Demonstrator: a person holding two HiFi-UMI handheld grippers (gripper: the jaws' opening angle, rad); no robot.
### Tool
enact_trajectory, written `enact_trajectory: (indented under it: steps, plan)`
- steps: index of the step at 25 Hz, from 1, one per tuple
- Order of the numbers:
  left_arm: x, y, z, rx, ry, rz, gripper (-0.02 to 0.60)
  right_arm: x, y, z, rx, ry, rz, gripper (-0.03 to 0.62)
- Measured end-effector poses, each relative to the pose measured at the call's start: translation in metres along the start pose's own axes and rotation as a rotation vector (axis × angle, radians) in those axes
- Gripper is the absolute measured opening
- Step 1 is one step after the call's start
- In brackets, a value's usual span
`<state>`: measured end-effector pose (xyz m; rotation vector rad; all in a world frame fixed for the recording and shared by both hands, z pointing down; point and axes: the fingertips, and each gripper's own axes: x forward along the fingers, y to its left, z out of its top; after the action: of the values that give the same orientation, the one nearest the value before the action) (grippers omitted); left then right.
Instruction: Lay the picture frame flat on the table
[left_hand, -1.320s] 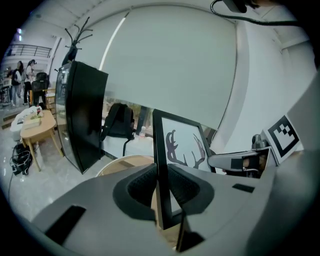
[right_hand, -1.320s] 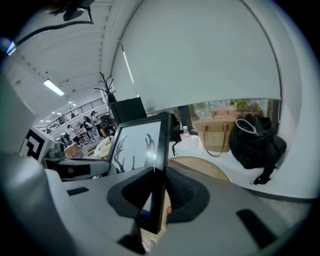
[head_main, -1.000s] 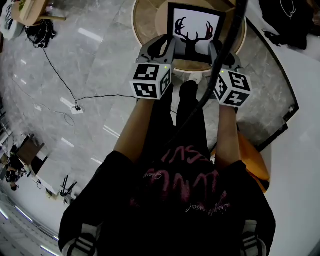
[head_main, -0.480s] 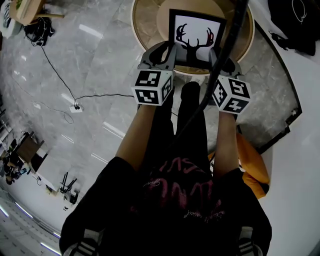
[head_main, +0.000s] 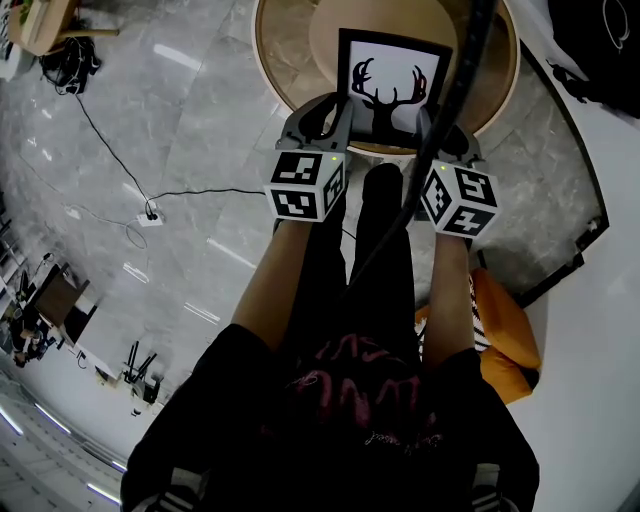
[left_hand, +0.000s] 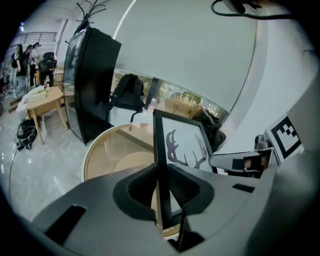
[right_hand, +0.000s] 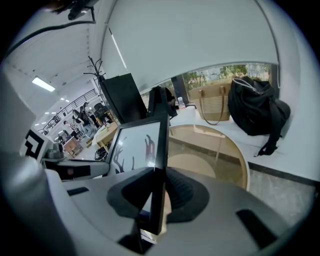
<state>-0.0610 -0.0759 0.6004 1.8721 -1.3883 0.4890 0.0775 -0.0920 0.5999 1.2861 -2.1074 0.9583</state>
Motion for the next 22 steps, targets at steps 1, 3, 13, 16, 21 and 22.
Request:
enact_trajectory:
  steps: [1, 3, 13, 16, 21, 22]
  plan:
    - [0.003, 0.001, -0.004, -0.002, 0.006, 0.001, 0.069, 0.003, -0.002, -0.004, 0.002, 0.007, -0.001, 0.083]
    - [0.009, 0.003, -0.013, -0.008, 0.018, 0.004, 0.069, 0.008, -0.006, -0.011, 0.006, 0.013, -0.001, 0.081]
    - [0.039, 0.02, -0.045, -0.029, 0.072, 0.015, 0.069, 0.044, -0.019, -0.044, 0.036, 0.066, -0.002, 0.081]
    - [0.046, 0.024, -0.057, -0.033, 0.086, 0.022, 0.069, 0.052, -0.022, -0.056, 0.044, 0.079, -0.002, 0.081]
    - [0.059, 0.031, -0.073, -0.033, 0.108, 0.031, 0.069, 0.066, -0.028, -0.072, 0.054, 0.102, -0.001, 0.081]
    - [0.061, 0.032, -0.075, -0.032, 0.112, 0.032, 0.069, 0.068, -0.029, -0.076, 0.056, 0.107, -0.001, 0.081]
